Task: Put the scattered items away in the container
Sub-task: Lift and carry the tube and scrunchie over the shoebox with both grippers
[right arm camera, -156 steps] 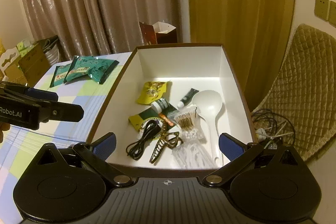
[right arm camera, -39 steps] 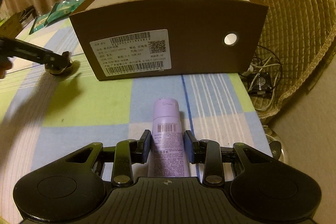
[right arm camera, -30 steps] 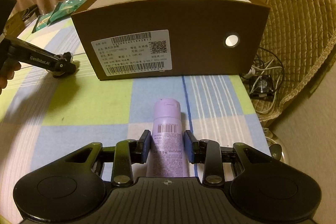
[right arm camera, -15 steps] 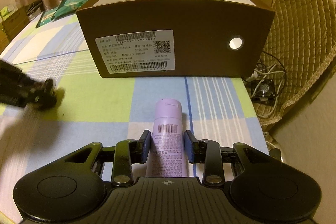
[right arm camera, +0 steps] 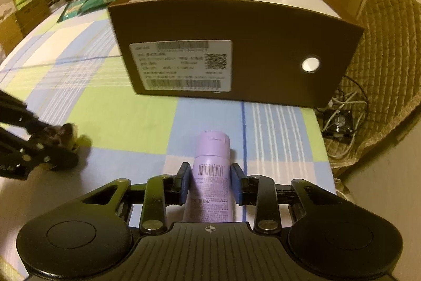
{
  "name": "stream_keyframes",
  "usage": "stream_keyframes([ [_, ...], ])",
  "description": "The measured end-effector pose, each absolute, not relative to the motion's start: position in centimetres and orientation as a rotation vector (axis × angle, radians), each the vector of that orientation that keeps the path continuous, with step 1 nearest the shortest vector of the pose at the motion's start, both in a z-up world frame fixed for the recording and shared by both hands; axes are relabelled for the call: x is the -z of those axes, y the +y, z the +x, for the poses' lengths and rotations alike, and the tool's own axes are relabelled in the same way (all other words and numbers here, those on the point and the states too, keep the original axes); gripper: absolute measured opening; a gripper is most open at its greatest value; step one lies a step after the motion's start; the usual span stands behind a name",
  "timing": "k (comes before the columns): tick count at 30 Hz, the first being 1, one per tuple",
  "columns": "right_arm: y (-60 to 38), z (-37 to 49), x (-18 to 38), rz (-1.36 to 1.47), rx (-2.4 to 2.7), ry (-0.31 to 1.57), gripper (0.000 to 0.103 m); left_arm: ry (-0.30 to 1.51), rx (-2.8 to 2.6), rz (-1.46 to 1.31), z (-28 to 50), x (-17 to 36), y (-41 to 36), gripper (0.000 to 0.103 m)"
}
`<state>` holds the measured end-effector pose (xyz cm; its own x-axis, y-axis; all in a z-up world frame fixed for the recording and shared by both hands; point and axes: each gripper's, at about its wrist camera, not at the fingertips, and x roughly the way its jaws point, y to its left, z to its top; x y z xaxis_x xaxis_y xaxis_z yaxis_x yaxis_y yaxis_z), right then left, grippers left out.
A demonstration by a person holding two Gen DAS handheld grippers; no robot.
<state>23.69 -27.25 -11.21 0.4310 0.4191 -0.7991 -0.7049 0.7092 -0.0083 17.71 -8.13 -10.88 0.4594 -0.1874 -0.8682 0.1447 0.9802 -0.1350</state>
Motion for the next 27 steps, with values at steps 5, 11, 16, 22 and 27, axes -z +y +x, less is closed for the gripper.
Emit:
stream_keyframes([
  [5,-27.6,23.1,11.0,-0.361,-0.770,0.896,0.029,1.075,0.203,-0.053,17.9,10.7,-8.5,0.028],
  [11,-29.0,23.1,8.8,-0.306,-0.793,0.865,0.029,1.027,0.204,-0.057,18.3,8.9,-8.8,0.027],
  [16,-29.9,23.2,5.8,-0.268,-0.799,0.787,0.028,0.952,0.218,-0.058,18.8,6.2,-9.1,0.027],
  [22,-30.5,23.6,1.9,-0.216,-0.807,0.687,0.028,0.860,0.250,-0.050,19.9,2.6,-9.7,0.027],
  [27,-30.6,24.9,-1.8,-0.173,-0.841,0.610,0.028,0.793,0.267,-0.051,21.6,-0.2,-9.8,0.027],
])
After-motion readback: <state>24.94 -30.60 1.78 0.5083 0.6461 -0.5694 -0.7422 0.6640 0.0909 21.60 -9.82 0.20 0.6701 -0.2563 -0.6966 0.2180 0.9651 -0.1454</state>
